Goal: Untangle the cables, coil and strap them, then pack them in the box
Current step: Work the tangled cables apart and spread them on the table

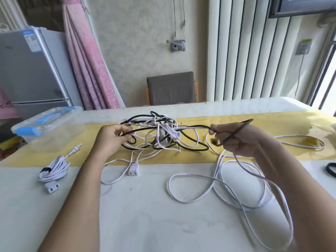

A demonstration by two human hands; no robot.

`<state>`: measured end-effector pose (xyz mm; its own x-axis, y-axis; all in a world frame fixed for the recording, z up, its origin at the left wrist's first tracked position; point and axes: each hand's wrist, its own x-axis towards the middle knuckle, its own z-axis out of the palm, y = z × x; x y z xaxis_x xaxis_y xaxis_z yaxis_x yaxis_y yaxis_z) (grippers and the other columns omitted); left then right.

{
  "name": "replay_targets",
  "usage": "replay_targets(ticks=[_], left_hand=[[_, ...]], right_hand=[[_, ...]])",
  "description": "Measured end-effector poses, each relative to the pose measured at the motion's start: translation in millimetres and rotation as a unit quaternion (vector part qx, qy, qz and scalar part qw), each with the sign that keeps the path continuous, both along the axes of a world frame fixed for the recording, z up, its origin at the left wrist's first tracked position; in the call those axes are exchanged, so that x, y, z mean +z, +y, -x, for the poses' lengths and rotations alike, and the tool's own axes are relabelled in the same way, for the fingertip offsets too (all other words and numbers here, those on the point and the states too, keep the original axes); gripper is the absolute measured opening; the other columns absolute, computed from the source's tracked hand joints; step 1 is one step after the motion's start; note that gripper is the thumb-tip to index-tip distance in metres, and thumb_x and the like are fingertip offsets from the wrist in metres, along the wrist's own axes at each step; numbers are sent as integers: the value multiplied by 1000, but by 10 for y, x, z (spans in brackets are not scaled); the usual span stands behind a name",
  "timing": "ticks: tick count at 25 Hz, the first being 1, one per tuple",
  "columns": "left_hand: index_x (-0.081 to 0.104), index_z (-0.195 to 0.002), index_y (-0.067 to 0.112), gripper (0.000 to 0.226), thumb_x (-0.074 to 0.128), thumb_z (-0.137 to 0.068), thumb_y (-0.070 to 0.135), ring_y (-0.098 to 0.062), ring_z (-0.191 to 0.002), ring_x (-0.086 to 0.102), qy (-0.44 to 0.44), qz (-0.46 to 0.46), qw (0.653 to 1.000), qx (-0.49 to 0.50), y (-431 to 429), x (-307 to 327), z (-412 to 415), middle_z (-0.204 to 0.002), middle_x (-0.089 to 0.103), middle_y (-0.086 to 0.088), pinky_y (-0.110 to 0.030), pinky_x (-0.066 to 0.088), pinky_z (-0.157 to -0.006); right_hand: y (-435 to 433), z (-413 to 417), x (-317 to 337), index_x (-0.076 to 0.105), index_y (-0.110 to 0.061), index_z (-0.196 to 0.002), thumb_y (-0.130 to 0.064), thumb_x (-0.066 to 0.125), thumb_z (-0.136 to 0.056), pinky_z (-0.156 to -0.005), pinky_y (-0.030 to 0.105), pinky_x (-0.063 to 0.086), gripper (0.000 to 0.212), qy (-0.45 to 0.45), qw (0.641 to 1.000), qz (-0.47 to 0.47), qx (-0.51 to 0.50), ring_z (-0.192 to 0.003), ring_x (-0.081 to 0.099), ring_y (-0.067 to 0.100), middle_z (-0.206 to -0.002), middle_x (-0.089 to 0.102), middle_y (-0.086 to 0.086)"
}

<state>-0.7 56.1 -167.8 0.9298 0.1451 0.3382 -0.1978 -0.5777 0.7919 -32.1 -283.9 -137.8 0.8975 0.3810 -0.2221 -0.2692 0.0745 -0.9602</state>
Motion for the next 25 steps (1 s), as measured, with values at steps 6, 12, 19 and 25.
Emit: replay_targets(ticks=[6, 12, 19, 25], left_hand=[[61, -78, 30, 26, 84, -67, 31, 5, -74, 51, -80, -86, 993, -23, -471, 288, 442, -83, 58, 12, -10, 37, -68], [66, -100, 9, 86, 26, -78, 82, -22, -69, 66, 231, -134, 964, -3, -1138, 100, 402, -79, 68, -9, -29, 50, -72], [53, -76, 2, 25, 35, -88, -11, -10, -40, 59, 216, 374, 897, -95, -802, 561, 68, -50, 62, -6, -18, 52, -45], [64, -90, 1, 31, 56, -90, 31, -24, -67, 65, 128, -244, 961, 7, -846, 880, 467, -79, 72, -9, -22, 49, -62]], right_hand=[[4, -44, -25, 55, -10, -78, -26, 44, -100, -33, 14, 13, 29, -37, 991, 102, -80, -33, 19, 3, -45, 30, -8], [109, 121, 127, 57, -6, -77, -21, 44, -98, -35, 13, 15, 28, -137, 988, 71, -11, -35, 20, 3, -45, 34, -7], [285, 233, 191, 59, -5, -78, -15, 47, -97, -35, 13, 17, 25, -242, 961, 132, 35, -36, 24, 7, -42, 43, -4], [327, 171, 67, 69, -8, -78, -17, 50, -96, -38, 18, 23, 27, -172, 933, 313, -50, -34, 30, 6, -48, 50, -2]])
